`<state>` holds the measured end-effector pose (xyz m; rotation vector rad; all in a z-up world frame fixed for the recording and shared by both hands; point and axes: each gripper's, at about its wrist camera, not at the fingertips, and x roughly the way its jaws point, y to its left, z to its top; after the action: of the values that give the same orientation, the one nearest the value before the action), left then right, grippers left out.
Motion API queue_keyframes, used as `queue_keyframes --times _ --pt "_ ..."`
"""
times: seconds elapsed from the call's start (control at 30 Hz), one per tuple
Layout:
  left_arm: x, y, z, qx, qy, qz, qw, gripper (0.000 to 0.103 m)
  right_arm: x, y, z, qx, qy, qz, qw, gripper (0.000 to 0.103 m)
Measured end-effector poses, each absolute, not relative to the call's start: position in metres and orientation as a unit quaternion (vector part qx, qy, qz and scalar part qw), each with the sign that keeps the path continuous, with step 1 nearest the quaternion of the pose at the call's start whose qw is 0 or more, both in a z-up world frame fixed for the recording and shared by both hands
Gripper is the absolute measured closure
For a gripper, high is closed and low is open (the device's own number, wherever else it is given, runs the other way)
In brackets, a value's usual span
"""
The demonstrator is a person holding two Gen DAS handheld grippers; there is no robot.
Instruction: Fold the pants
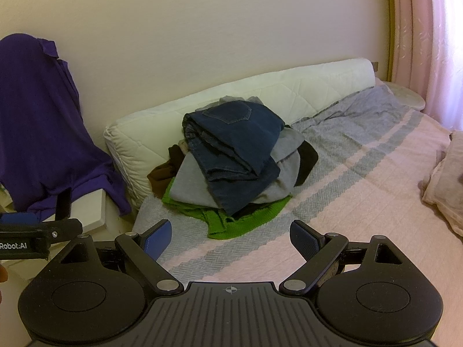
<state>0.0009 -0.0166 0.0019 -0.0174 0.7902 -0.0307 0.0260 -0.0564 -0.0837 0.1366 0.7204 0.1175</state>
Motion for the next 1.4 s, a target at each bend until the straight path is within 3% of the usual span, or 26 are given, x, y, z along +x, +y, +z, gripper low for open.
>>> queue_keyframes --times 0.63,1.0,1.4 --pt "0.061 -0.012 -0.016 0.035 0.368 -0.007 0.929 0.001 0.081 -0.085 -0.103 -0.01 0.335 0.1 0.937 0.017" --pt "0.261 0.023 -0.074 0.096 0.375 -0.116 0.915 0.001 0.219 -0.043 -0.149 -0.101 0.346 0.087 0.929 0.017" --pt "0.433 0.03 -0.167 0.212 0.335 -0.228 0.889 0.001 0.396 0.002 -0.248 -0.233 0.37 0.134 0.889 0.017"
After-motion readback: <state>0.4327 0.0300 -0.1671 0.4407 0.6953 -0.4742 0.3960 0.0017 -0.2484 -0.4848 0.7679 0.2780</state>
